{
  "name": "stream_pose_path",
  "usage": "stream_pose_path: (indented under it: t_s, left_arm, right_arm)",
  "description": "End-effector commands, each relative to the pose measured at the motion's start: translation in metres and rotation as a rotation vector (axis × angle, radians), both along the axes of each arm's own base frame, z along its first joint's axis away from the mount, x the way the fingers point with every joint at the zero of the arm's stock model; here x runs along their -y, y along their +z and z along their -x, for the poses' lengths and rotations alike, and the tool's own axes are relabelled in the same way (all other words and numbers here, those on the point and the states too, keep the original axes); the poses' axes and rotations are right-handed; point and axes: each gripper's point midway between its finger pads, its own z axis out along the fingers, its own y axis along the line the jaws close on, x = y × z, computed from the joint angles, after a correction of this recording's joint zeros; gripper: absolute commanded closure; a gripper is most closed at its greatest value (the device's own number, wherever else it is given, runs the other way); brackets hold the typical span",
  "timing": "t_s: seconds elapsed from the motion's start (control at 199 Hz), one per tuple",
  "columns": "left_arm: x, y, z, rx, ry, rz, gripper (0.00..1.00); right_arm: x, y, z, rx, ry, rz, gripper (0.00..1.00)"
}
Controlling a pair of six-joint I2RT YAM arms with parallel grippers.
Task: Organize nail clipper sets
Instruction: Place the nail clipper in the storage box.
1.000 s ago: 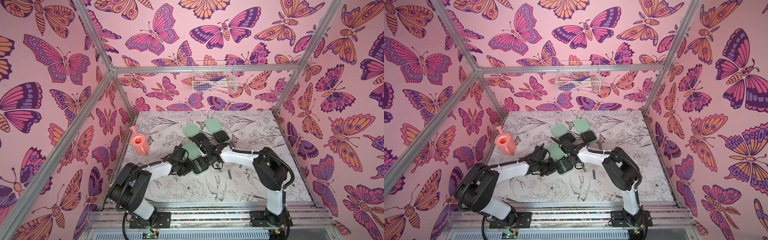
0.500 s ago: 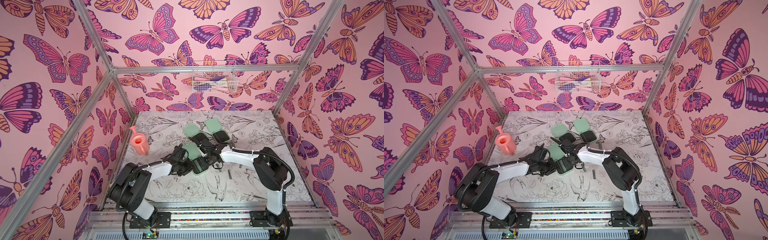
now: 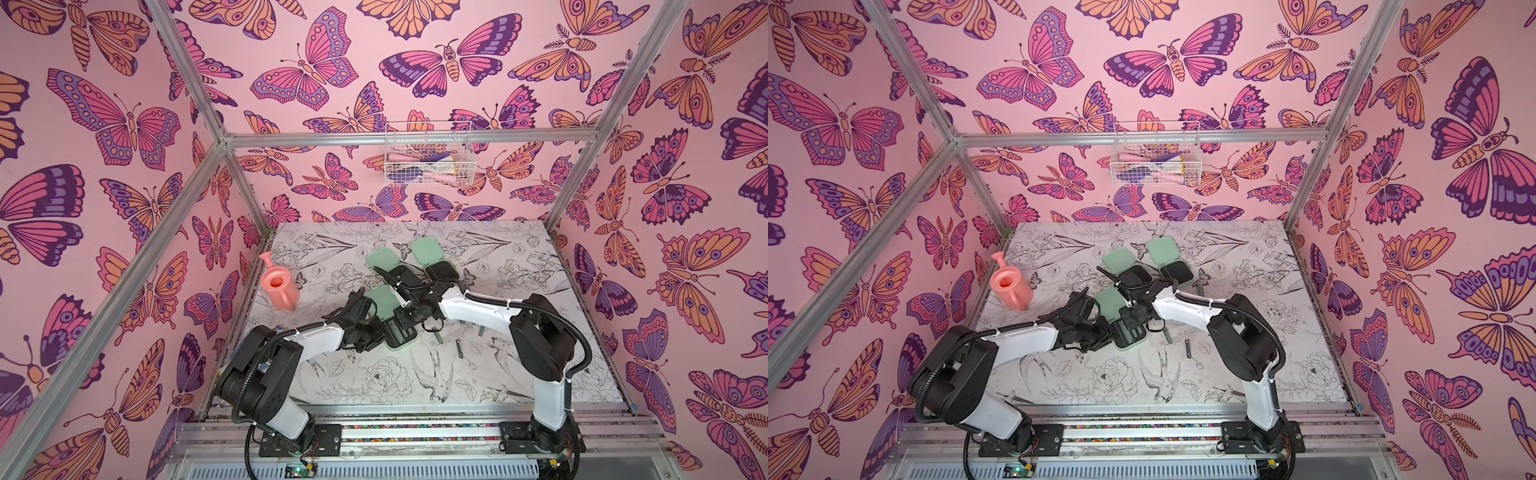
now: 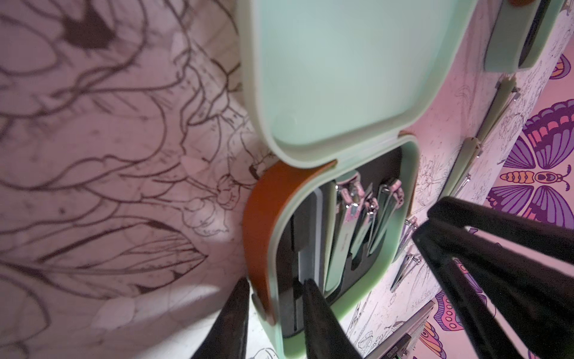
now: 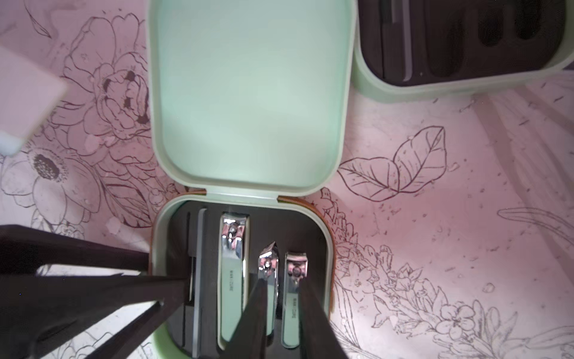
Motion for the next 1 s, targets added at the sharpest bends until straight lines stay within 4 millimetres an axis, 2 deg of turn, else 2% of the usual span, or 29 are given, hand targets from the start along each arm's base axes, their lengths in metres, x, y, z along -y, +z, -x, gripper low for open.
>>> stream_pose_path:
  t_s: [0.0,0.995]
  left_arm:
    - [-0.011,-0.023,0.02,-0.086,0.002,-0.054,0.67]
    - [-0.012,-0.024,0.02,-0.084,0.003,-0.055,0.67]
  right_arm:
    - [-0.002,-0.005,0.0,-0.006,0.01,0.035,0.82]
    - [0.009,-0.028,0.003,-0.03,0.0,0.1,0.89]
